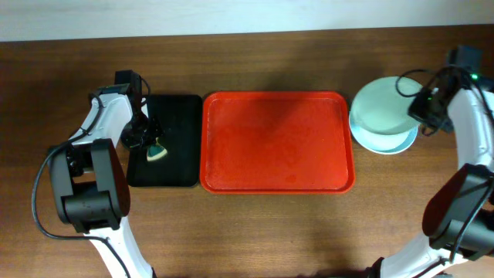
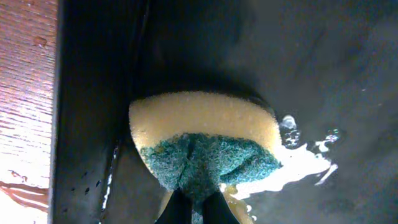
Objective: Clean dirty plates on tray and stack at the side
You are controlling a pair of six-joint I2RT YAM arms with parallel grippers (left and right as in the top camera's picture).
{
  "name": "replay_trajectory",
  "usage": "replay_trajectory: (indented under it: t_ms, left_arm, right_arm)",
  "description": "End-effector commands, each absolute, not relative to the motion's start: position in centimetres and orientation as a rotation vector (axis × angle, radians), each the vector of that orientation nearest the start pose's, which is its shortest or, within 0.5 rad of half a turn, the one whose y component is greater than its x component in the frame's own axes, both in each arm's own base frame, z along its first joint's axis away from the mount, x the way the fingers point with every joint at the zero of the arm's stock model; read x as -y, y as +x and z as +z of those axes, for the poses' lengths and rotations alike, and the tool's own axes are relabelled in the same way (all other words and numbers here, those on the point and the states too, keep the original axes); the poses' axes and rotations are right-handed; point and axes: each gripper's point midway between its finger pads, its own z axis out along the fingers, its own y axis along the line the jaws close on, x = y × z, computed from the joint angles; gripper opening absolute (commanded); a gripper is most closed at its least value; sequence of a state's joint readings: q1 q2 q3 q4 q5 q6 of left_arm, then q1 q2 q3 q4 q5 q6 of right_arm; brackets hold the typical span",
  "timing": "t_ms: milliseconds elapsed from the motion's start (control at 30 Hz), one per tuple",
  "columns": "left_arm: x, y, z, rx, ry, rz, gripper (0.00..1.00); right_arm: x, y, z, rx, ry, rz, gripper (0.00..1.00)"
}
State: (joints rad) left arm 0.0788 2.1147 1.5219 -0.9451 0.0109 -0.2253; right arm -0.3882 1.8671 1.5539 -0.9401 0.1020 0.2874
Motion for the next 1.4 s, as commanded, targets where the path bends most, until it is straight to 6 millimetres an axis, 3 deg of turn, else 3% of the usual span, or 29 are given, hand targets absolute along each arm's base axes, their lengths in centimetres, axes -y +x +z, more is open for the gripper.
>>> replay_trajectory:
  t_ms: [0,100,400,633,967,1000,1100,1133,1233,1367]
  left_arm:
    - [-2.9,39.7,1.0,-3.068,-0.472,-0.010,0.00]
    - [-2.6,40.0,1.0,-3.061,-0.456,-0.012,0.00]
    - [2.3,41.2,1.1,-3.038,0.216,-0.037,0.00]
    - [2.3,41.3,1.1,-3.036,0.217,-0.015,0.00]
    - [2.3,40.9,0.3,-3.040,0.218,-0.015,0.00]
    - [2.3,40.9,0.3,-3.040,0.218,-0.015,0.00]
    - [2.3,40.9,0.3,-3.040,0.219,-0.015,0.00]
    - [2.3,40.9,0.3,-3.040,0.218,-0.015,0.00]
    - [2.3,40.9,0.3,-3.040,0.218,-0.015,0.03]
    - [2.4,40.9,0.3,-3.040,0.220,-0.016,0.19]
  right_arm:
    - [18.7,37.9,11.7,-2.639,1.012,-0.150,0.04]
    - [18.5,37.4,11.0,-2.660,1.019,-0.149,0.04]
    - [18.1,36.8,8.6,-2.679,1.028,-0.141,0.04]
    - [17.9,37.0,8.5,-2.673,1.022,-0.113,0.04]
    - [17.8,37.1,8.5,-2.675,1.021,-0.105,0.16]
    - [17.8,37.1,8.5,-2.676,1.021,-0.105,0.21]
    - [17.6,36.8,8.4,-2.689,1.025,-0.101,0.53]
    - [17.5,36.8,8.4,-2.692,1.024,-0.091,0.58]
    - [16.8,37.0,8.3,-2.694,1.017,-0.033,0.64]
    - [16.7,37.0,8.3,-2.697,1.016,-0.023,0.64]
